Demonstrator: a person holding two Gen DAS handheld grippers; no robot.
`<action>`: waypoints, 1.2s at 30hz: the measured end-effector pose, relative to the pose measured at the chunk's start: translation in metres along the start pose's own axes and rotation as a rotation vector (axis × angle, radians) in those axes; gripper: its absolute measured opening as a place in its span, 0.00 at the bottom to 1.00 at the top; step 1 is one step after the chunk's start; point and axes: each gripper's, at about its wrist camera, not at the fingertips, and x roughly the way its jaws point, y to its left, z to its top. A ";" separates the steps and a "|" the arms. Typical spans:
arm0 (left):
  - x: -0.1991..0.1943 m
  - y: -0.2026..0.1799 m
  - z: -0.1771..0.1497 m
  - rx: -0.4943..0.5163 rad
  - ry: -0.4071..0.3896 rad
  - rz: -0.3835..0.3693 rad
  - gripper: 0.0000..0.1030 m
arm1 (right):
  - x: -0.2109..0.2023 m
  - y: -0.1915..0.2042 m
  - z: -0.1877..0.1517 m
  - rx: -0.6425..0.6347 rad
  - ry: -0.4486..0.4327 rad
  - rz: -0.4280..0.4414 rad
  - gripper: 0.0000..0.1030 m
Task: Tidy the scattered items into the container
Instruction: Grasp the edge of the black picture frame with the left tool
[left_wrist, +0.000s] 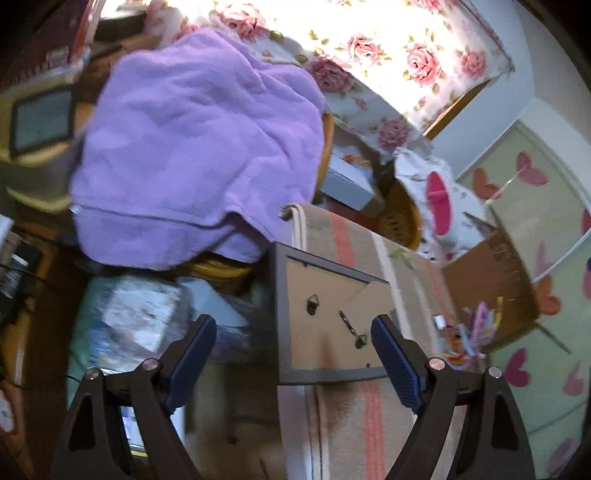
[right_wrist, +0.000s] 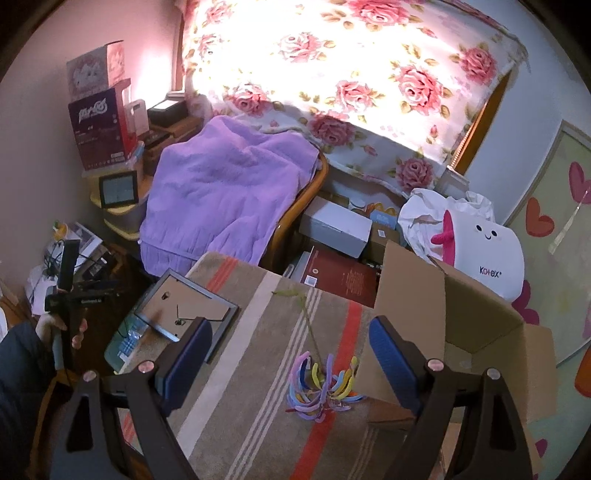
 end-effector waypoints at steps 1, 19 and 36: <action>0.003 0.005 -0.001 -0.012 0.010 -0.026 0.86 | 0.000 0.003 0.001 -0.008 0.003 -0.001 0.87; 0.074 0.065 -0.006 -0.206 0.143 -0.416 0.85 | 0.025 0.030 0.002 -0.086 0.073 -0.034 0.87; 0.088 0.064 -0.016 -0.223 0.143 -0.549 0.20 | 0.040 0.033 -0.006 -0.109 0.113 -0.031 0.87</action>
